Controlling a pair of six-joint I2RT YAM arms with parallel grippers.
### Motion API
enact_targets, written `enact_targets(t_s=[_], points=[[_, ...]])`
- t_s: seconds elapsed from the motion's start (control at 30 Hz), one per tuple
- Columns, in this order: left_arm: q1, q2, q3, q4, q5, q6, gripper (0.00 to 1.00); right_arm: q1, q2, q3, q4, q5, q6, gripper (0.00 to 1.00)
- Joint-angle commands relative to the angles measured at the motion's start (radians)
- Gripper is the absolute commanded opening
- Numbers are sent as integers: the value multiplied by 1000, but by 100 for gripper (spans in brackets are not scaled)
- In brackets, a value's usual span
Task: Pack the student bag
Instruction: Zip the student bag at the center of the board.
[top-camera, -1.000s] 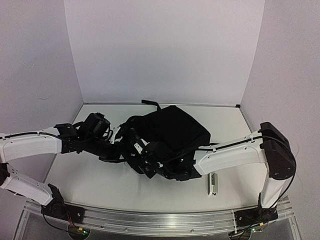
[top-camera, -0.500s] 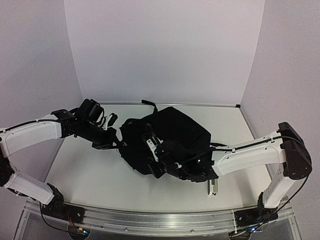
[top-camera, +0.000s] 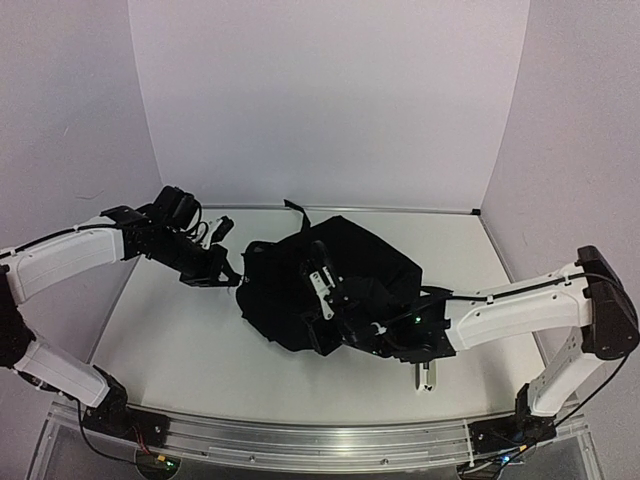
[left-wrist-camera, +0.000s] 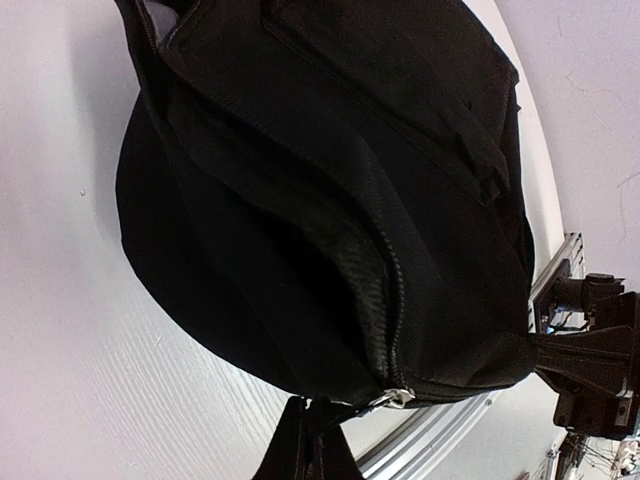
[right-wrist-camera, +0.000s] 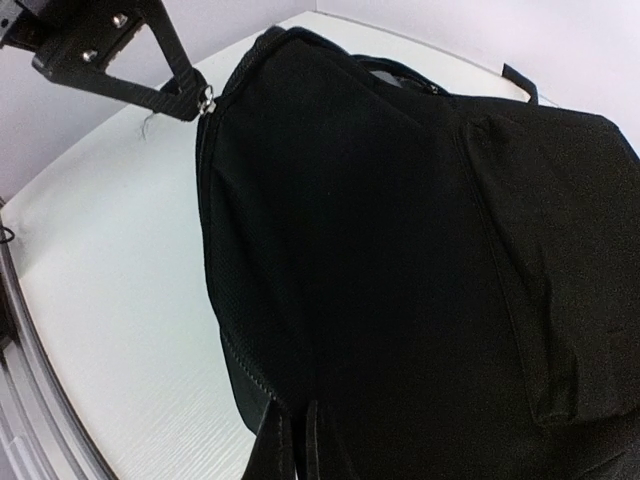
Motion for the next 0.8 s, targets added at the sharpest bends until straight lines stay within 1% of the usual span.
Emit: enact_targets(t_s=[0.0,0.03,0.1,0.2,0.23,0.27,0.3,0.33,0.37,0.43,0.5,0.57,0.63,0.7,0.77], points=[[173,49,77,62,-266,20,0,14,-93,-92,-283,25,83,0],[175,60,80,77,-241,27,0,14,-98,-96,-284,25,91,0],[175,76,76,121,-135,54,0,14,-102,-96,-284,29,104,0],[170,79,39,184,82,100,0,14,-99,-64,-284,40,113,0],[162,74,22,203,143,111,0,14,-92,-44,-284,38,116,2],[151,67,5,219,206,123,0,13,-85,-24,-283,34,118,5],[136,57,-9,229,238,130,0,14,-74,6,-283,24,118,16],[119,50,-20,234,248,132,0,14,-61,32,-282,19,120,28],[102,45,-26,234,253,130,0,14,-48,57,-282,19,123,37],[78,39,-33,240,268,107,0,14,-24,102,-282,24,124,55],[46,30,-43,252,270,82,0,15,3,152,-281,30,118,67],[11,23,-50,267,267,60,0,14,36,204,-277,27,104,75],[-15,22,-51,280,281,43,0,14,66,248,-270,20,86,79],[-37,26,-45,288,300,28,0,15,100,292,-258,9,66,81],[-57,27,-40,293,313,16,0,14,136,333,-247,11,40,81]])
